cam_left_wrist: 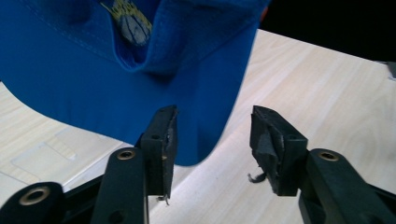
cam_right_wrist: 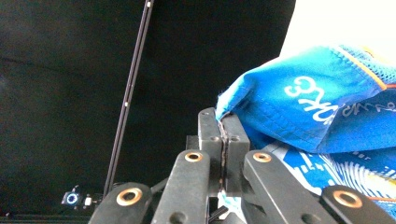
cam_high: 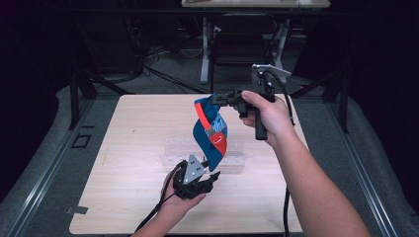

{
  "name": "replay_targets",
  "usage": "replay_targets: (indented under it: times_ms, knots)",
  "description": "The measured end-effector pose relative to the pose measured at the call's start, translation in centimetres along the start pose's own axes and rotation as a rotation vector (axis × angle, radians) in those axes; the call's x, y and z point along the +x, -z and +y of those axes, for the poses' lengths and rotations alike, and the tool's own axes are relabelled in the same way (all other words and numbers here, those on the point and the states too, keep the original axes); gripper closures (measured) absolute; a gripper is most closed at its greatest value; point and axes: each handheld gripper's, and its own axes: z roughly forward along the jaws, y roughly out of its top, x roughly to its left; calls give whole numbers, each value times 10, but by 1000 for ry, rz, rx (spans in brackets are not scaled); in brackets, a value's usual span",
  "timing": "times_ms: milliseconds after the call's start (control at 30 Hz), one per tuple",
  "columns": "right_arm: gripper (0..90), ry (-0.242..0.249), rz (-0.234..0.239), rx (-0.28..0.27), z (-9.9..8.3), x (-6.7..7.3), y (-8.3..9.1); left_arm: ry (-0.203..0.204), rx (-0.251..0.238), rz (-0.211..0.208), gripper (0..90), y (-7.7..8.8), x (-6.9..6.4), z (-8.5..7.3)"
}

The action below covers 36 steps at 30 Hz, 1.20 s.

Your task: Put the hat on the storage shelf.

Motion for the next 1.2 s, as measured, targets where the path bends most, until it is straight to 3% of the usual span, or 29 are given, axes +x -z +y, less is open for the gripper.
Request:
replay_targets:
  times_ms: [200,367,600,967,1200]
  knots:
    - [899,2,-4,8,-1,0,-1,-10,1,35,606,0,2,-1]
    - [899,1,-5,5,-1,0,-1,27,-10,26,680,6,10,-2]
    - [898,1,-8,-2,0,-1,-1,43,-17,34,756,14,20,-3]
    - [898,-3,-15,-9,0,-7,-2,14,-3,68,854,21,28,-4]
    - [898,-4,-8,-4,0,-11,-5,26,-5,72,882,24,34,-2]
